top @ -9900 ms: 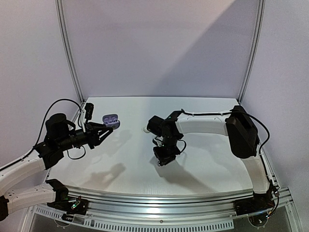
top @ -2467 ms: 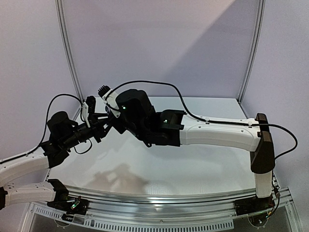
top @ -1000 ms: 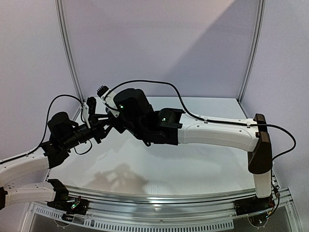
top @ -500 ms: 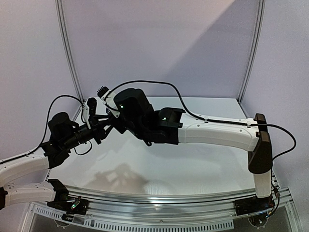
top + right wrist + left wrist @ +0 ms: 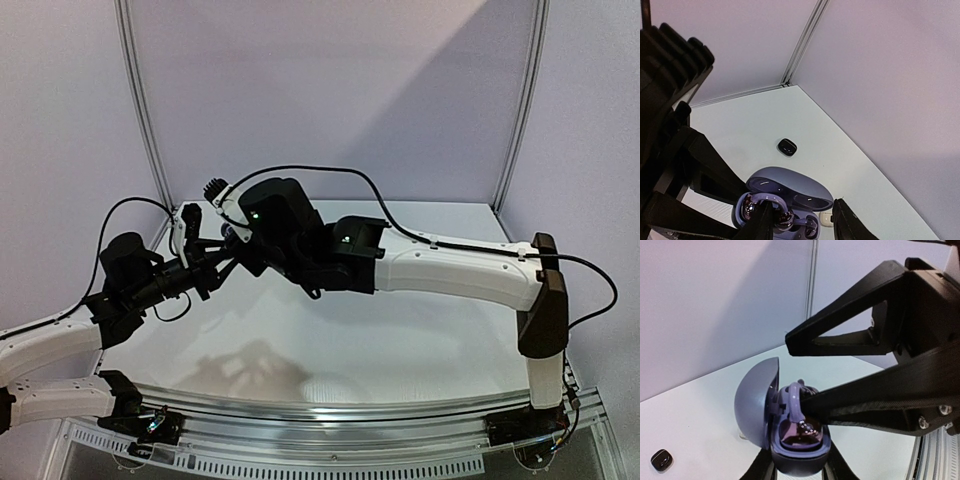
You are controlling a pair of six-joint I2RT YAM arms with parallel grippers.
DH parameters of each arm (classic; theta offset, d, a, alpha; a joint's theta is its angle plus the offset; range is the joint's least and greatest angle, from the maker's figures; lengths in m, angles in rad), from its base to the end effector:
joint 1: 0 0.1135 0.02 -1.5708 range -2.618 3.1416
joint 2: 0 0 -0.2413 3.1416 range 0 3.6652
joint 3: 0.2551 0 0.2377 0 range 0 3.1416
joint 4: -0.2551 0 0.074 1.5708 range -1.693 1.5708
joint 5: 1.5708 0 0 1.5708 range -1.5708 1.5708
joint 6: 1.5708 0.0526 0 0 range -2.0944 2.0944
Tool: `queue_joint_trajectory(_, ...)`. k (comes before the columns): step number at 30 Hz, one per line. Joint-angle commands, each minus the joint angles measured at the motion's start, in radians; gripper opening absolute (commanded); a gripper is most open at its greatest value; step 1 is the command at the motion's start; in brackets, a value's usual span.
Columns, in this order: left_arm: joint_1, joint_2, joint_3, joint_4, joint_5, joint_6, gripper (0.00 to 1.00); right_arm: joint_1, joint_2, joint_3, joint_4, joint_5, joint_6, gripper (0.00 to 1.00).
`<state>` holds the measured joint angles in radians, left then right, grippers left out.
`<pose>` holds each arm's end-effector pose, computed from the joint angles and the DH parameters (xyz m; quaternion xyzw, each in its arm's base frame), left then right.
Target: Insert the wireless bluetooth earbuds into the charging case
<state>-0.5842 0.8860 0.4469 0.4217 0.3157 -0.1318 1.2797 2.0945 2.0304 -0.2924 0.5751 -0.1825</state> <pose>0.1787 -0.1377 0.2548 0.2654 0.6617 -0.3476 0.6090 0.1665 0.4562 0.3264 -0.4054 0.6943 0.0866 0.5883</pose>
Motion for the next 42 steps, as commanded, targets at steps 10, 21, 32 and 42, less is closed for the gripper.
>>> queue_joint_trajectory(10, 0.003, -0.034, 0.023, 0.151, 0.031, -0.006, 0.00, -0.013, 0.024, 0.004, -0.230, -0.067, 0.016, 0.46)
queue_joint_trajectory(21, 0.003, -0.032, 0.023, 0.149, 0.028, -0.005, 0.00, -0.014, 0.014, 0.004, -0.248, -0.101, 0.018, 0.46)
queue_joint_trajectory(32, 0.003, -0.037, 0.021, 0.144, 0.027, -0.006, 0.00, -0.014, 0.010, 0.009, -0.256, -0.118, 0.019, 0.50)
queue_joint_trajectory(42, 0.003, -0.037, 0.018, 0.143, 0.025, -0.005, 0.00, -0.013, -0.002, 0.008, -0.272, -0.124, 0.024, 0.51)
